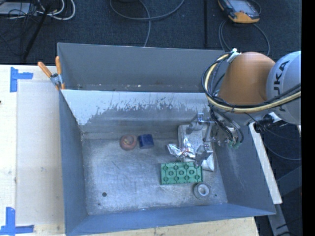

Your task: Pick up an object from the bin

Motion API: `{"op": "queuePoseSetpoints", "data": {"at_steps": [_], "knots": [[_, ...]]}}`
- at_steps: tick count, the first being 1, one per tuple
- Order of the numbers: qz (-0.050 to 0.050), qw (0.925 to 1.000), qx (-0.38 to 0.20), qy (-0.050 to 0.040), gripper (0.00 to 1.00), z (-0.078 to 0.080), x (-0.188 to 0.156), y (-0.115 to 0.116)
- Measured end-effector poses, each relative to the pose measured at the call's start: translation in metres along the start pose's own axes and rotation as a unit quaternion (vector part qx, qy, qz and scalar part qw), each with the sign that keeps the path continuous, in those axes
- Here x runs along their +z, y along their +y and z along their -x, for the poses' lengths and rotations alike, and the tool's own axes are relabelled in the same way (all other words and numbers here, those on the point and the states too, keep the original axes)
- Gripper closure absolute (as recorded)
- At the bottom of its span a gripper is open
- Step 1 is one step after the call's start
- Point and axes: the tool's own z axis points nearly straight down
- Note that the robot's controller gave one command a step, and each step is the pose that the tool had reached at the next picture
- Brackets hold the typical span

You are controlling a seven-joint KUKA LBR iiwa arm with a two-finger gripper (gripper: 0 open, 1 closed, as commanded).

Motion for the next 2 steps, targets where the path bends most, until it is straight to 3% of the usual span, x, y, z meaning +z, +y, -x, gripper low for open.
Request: {"op": "queuePoseSetpoints", "data": {"at_steps": [1, 2], "knots": [[0.001, 0.9950, -0.100, -0.0047, 0.00, -0.026, 0.098, 0.002], [0.001, 0.9987, -0.052, 0.0004, 0.00, -0.045, 0.070, 0.011]]}}
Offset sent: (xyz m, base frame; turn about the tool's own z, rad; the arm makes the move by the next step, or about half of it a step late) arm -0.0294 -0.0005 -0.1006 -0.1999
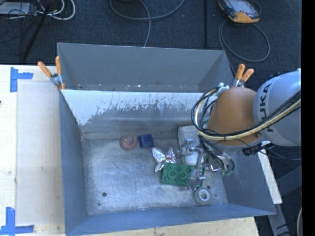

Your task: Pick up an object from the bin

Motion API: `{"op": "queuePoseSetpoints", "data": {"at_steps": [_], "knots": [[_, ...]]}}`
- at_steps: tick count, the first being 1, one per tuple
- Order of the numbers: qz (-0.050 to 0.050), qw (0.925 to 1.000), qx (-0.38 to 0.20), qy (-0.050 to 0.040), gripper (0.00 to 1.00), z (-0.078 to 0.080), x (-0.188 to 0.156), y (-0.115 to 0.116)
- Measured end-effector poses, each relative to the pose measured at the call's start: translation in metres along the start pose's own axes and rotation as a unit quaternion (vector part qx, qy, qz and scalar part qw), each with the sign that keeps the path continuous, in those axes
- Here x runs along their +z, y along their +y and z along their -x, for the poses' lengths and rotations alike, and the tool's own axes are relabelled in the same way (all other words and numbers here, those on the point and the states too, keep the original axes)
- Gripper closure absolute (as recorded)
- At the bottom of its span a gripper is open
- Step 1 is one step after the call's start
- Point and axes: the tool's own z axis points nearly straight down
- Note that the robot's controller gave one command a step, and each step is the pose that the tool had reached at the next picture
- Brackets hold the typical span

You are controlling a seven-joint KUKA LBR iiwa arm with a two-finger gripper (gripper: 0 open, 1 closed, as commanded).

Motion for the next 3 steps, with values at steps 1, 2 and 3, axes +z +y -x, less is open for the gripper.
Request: {"op": "queuePoseSetpoints", "data": {"at_steps": [1, 2, 3], "knots": [[0.003, 0.9986, 0.054, 0.0016, 0.00, 0.010, 0.001, -0.005], [0.007, 0.9961, 0.088, -0.0045, 0.00, 0.008, 0.027, -0.004], [0.002, 0.9964, 0.085, -0.0026, 0.00, 0.009, 0.026, 0.000]]}}
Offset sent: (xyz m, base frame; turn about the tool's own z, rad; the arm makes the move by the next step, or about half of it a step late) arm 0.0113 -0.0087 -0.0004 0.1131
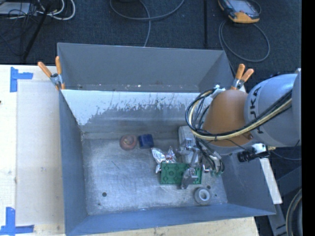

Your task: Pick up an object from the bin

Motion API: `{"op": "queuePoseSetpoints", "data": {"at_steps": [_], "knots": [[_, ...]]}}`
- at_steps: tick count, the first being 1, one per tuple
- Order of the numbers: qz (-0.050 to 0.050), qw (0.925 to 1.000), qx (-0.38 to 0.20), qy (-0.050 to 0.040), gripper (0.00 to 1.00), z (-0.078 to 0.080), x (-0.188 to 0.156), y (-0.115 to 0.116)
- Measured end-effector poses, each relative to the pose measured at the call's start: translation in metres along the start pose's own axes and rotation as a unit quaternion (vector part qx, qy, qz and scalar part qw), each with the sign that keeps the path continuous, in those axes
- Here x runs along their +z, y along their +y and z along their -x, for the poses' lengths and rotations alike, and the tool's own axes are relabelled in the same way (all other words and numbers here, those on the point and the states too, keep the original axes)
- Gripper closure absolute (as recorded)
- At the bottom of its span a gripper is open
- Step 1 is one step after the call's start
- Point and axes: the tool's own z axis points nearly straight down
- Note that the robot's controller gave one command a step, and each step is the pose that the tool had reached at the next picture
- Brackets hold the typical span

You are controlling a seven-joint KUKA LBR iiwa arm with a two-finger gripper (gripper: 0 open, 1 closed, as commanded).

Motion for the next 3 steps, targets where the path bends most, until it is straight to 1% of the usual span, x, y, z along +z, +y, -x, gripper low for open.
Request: {"op": "queuePoseSetpoints", "data": {"at_steps": [1, 2, 3], "knots": [[-0.001, 1.0000, 0.000, -0.0006, 1.00, 0.001, -0.002, -0.001], [-0.002, 1.0000, -0.002, 0.0036, 1.00, 0.000, -0.030, 0.000], [-0.002, 1.0000, -0.003, -0.0021, 1.00, 0.002, -0.116, 0.000]]}}
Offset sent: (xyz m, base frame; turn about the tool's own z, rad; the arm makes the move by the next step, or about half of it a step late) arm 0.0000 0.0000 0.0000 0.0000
